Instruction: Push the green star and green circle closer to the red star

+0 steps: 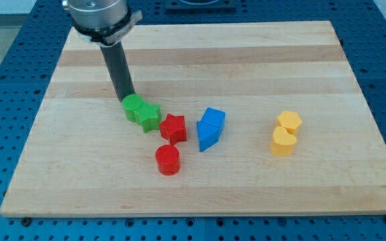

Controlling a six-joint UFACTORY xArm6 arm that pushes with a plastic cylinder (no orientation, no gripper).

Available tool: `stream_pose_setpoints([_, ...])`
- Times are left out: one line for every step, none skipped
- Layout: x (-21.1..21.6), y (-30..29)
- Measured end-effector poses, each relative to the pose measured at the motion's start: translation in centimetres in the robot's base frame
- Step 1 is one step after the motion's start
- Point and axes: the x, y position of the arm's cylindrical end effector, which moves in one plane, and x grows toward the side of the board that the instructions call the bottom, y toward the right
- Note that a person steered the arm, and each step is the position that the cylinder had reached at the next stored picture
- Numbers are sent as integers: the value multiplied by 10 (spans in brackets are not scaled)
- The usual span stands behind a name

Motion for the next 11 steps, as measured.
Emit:
stream_pose_setpoints([0, 6])
stream_pose_setpoints([0, 8])
stream_pose_setpoints([0, 7])
stream_pose_setpoints([3, 2])
stream_pose_setpoints([37, -5])
stream_pose_setpoints([66, -5])
stream_pose_setpoints([89, -5])
stream_pose_setpoints([94, -5])
stream_pose_setpoints([95, 16])
stream_pose_setpoints([95, 55])
stream_pose_setpoints([95, 68])
